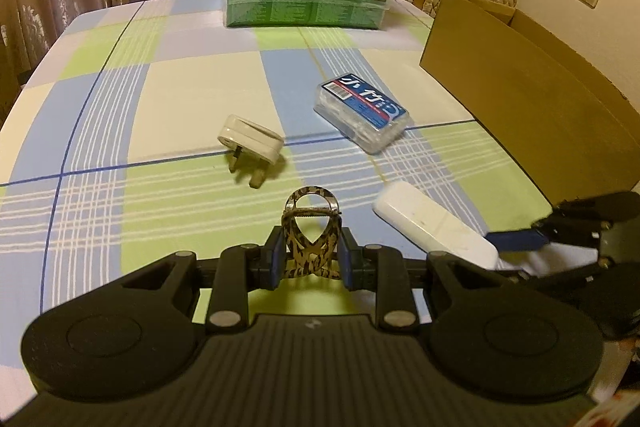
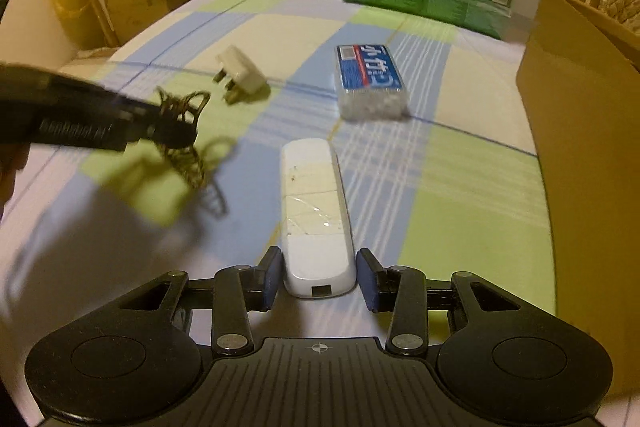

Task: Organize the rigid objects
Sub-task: 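Grasp the gold keychain with the left tool while right grasps the white USB stick, then carry the keychain and USB stick over the cardboard box with both tools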

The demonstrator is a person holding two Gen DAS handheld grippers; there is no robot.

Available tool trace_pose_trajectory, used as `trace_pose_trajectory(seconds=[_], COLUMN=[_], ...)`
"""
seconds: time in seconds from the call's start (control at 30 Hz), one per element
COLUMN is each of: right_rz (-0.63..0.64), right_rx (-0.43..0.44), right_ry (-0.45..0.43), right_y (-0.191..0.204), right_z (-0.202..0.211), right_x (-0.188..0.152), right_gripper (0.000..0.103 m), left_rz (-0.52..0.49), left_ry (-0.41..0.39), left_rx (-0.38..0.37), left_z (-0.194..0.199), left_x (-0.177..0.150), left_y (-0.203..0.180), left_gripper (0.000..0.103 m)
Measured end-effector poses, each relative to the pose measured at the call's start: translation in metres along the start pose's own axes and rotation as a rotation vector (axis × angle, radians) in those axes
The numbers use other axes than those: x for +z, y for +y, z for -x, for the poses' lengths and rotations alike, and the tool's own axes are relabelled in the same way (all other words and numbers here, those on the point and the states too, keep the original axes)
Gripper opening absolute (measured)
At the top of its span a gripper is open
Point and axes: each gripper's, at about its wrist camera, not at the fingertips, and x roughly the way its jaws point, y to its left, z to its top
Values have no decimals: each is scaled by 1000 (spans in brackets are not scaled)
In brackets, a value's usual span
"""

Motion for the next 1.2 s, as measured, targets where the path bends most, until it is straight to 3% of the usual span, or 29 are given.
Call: trace_pose_trajectory(seconds=[0.37,0.73,1.2], right_rz=[70,21,-89], right_rx=[-18,-14,-48], right_ry=[-65,-81,-178], right_y=[8,5,0], right_z=[-18,-23,33], right_x=[11,16,20], right_gripper=[39,37,37], left_rz=[2,-1,-20], left_ry=[-4,-11,-60], left_rx=[5,-6,-8], left_z=[3,4,29], left_x=[-5,-4,0], left_y=[-3,-5,-32], left_gripper=[23,23,23])
